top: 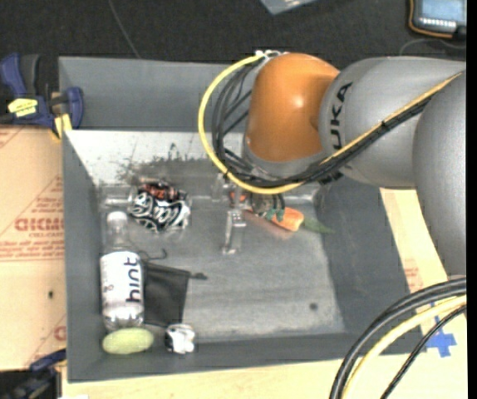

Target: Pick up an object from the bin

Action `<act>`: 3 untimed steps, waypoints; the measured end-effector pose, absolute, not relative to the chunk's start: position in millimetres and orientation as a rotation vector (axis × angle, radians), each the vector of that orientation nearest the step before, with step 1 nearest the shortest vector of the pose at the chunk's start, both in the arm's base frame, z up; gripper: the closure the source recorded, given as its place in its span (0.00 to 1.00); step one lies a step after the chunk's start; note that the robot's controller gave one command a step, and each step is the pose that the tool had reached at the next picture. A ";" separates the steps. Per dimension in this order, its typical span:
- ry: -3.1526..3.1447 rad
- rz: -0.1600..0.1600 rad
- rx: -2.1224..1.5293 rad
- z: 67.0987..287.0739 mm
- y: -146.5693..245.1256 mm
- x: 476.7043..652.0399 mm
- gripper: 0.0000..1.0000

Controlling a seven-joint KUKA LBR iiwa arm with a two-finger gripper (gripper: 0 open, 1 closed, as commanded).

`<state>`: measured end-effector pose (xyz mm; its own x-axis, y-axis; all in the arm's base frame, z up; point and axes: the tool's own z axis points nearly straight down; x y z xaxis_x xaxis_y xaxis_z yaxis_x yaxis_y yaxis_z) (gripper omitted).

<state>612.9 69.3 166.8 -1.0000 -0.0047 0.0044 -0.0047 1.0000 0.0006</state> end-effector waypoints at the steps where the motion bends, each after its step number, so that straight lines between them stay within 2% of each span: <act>1: -3.143 -0.001 0.005 171.4 69.0 613.8 0.00; 2: -3.143 -0.003 -0.156 128.7 91.8 624.8 0.00; 3: -3.143 0.000 0.091 140.2 127.6 645.1 0.00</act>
Offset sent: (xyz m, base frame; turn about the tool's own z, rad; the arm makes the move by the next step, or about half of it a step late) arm 0.0195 0.0519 -0.0968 0.2213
